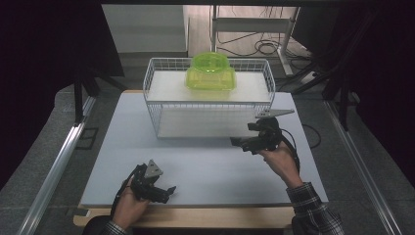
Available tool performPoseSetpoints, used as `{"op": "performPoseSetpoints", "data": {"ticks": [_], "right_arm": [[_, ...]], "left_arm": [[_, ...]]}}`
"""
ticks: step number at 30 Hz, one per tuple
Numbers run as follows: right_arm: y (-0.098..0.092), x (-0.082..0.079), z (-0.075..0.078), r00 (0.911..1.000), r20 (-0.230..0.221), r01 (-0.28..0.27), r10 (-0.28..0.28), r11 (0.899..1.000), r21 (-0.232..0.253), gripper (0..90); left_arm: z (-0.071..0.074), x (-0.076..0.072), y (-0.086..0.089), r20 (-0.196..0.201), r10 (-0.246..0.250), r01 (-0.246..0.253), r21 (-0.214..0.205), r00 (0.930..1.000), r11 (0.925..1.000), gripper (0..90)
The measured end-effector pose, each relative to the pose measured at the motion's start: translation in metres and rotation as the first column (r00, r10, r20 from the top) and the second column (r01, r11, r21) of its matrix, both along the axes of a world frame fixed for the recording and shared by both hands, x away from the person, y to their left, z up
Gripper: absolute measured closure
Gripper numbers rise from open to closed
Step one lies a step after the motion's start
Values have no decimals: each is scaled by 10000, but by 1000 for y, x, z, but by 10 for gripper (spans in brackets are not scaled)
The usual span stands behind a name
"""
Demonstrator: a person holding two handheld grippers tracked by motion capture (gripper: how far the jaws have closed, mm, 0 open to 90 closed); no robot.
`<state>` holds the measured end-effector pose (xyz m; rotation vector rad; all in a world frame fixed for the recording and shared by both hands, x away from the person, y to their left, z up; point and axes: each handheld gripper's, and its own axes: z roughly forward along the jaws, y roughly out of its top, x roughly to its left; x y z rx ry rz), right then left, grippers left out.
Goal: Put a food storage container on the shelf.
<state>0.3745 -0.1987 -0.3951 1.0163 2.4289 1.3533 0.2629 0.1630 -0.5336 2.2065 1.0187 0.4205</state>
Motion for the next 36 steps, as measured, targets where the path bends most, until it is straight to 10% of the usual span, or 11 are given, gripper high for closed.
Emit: {"op": "performPoseSetpoints", "data": {"ticks": [36], "right_arm": [[-31,-34,-109,9961,59,869,-875,9756,-2017,11]], "left_arm": [[-2,-1,-2,189,-103,99,198,9998,9998,0]]}}
